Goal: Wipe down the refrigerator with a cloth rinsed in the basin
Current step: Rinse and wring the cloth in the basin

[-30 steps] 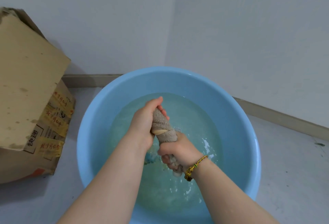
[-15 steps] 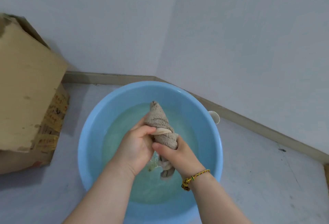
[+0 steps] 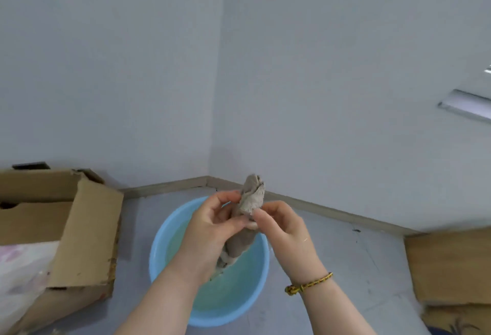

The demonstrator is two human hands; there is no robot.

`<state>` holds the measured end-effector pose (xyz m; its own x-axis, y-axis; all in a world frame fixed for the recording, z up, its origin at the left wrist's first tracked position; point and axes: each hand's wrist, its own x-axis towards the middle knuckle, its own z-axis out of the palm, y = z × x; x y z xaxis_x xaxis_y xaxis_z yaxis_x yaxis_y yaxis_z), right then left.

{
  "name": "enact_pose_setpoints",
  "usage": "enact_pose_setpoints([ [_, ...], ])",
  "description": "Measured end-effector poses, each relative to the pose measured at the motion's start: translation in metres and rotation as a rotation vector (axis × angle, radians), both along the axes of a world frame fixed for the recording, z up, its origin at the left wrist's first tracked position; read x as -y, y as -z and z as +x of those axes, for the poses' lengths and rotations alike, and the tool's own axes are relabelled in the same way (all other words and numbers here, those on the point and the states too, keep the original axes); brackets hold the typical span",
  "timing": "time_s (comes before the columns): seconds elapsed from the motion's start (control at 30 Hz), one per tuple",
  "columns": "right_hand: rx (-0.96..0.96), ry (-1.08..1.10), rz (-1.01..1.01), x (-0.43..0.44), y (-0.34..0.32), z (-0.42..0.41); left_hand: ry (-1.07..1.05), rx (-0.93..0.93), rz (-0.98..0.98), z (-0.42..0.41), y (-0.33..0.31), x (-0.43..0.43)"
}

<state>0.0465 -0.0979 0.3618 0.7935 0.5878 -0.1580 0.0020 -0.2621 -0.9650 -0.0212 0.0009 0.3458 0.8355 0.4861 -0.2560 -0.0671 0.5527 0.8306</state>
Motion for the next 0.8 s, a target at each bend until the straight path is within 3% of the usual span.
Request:
enact_pose_setpoints([
  [0.13, 0.164, 0.263, -0.097, 0.035, -0.071, -0.016, 0.209, 0.033, 0.047, 0.002, -0.074, 0.038],
  [0.27, 0.339, 0.571, -0.169, 0.104, -0.118, -0.039, 0.442, 0.088, 0.212, 0.000, -0.129, 0.100],
  [0.47, 0.477, 0.780, -0.159, 0.210, -0.165, -0.080, 0.600, 0.175, 0.437, -0.018, -0.174, 0.202],
  [0.6, 0.506, 0.876, -0.183, 0.316, -0.180, -0.130, 0.731, 0.240, 0.735, -0.047, -0.186, 0.303],
  [0.8, 0.459, 1.010, -0.222, 0.481, -0.181, -0.224, 0.979, 0.260, 0.622, -0.103, -0.191, 0.461],
])
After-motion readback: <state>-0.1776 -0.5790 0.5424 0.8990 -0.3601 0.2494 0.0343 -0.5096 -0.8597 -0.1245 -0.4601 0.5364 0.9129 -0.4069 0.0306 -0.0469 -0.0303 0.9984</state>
